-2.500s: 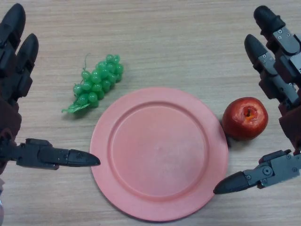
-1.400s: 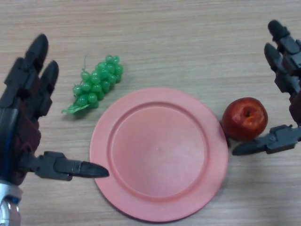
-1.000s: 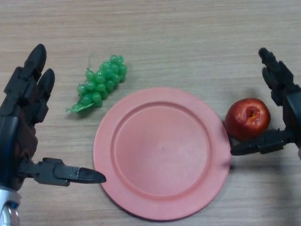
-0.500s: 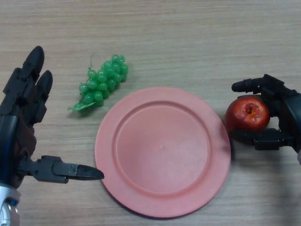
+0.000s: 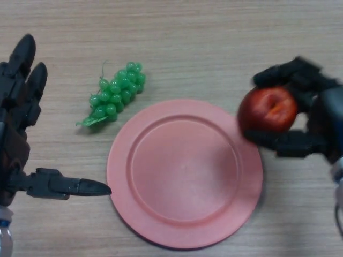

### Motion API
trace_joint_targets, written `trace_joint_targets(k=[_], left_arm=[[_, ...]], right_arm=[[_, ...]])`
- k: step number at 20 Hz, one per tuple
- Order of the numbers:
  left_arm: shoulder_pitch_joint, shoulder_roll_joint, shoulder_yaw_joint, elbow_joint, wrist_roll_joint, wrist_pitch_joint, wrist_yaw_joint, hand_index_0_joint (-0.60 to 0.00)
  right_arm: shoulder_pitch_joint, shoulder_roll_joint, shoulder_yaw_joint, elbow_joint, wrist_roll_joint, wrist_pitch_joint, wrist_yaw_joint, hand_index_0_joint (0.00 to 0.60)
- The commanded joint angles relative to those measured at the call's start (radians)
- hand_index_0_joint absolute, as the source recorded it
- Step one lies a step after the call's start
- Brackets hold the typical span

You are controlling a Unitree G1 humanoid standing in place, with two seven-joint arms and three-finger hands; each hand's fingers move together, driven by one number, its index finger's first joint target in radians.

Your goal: Pick up the red apple and place it on the plate

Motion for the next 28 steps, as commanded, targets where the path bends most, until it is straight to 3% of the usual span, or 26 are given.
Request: trace_joint_targets(k=[1,5,10,12,15,20,23,25,28], left_arm=[[-0.011,0.028,0.075,-0.055,-0.051,-0.129,-0.004,0.0],[-0.005,0.026,0.075,-0.062,-0.05,-0.124,-0.003,0.0],[0.007,0.025,0.104,-0.078,-0.069,-0.11,-0.027,0.0],[0.009,0.024,0.104,-0.076,-0.063,-0.113,-0.027,0.0],[0.015,0.019,0.103,-0.078,-0.028,-0.122,-0.02,0.0],[0.018,0.013,0.082,-0.067,0.003,-0.153,-0.008,0.0],[0.01,0.019,0.076,-0.076,0.0,-0.124,-0.009,0.0],[0.005,0.023,0.081,-0.099,-0.012,-0.092,-0.012,0.0],[-0.008,0.028,0.092,-0.118,-0.02,-0.068,-0.013,0.0]], right_arm=[[0.014,0.013,0.081,-0.079,-0.069,-0.128,-0.054,0.6],[0.028,0.02,0.244,0.016,-0.127,-0.229,-0.183,0.6],[-0.015,0.02,0.341,0.126,-0.067,-0.298,-0.296,0.6],[-0.019,0.02,0.342,0.131,-0.07,-0.297,-0.3,0.4],[-0.029,0.02,0.349,0.145,-0.112,-0.196,-0.282,0.0],[-0.038,0.02,0.33,0.115,-0.095,-0.13,-0.261,0.0],[-0.04,0.02,0.298,0.019,-0.021,-0.113,-0.275,0.0],[-0.019,0.02,0.236,-0.106,0.05,-0.058,-0.248,0.0],[0.047,0.02,0.04,-0.376,0.205,0.11,-0.14,0.0]])
